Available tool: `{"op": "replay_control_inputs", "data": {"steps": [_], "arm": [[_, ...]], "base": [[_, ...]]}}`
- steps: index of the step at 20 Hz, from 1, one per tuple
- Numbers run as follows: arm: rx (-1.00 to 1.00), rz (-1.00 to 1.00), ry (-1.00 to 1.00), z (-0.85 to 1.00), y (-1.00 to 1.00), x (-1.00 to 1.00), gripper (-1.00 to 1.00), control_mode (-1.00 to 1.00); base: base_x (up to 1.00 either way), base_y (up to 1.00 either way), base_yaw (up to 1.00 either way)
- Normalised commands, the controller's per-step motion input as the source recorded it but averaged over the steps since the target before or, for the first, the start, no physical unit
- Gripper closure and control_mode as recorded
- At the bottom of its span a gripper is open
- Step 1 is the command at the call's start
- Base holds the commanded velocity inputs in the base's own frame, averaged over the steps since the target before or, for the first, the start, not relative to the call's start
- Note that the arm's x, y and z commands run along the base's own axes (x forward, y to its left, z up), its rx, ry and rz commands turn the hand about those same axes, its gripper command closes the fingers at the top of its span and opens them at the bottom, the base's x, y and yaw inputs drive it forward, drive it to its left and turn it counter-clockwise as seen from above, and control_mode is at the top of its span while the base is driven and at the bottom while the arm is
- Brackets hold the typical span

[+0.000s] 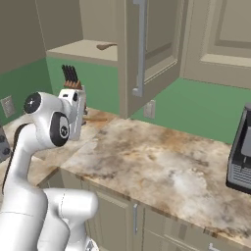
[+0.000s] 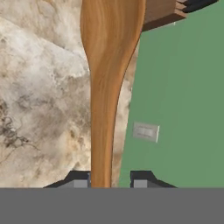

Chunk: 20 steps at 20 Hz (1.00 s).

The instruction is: Organize the utensils by type. Pick up the wooden spoons from the counter and place them in the open cabinet. Then pick up the metallic utensils from the counter and place them in the open drawer.

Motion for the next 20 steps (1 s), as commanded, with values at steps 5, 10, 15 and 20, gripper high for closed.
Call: {"op": "replay_control_inputs", "data": {"steps": [5, 10, 15, 20], "arm": [[0.0, -0.05, 0.0, 0.8, -0.08, 0.02, 1.0, -1.0], [0.0, -0.08, 0.0, 0.84, -0.06, 0.04, 1.0, -1.0], [0.0, -0.01, -0.05, 0.78, -0.14, 0.26, 1.0, -1.0], [0.03, -0.02, -0.13, 0.62, -0.29, 0.37, 1.0, -1.0]], "base": [[0.0, 0.0, 0.0], [0.0, 0.0, 0.0], [0.0, 0.0, 0.0], [0.0, 0.0, 0.0]]}}
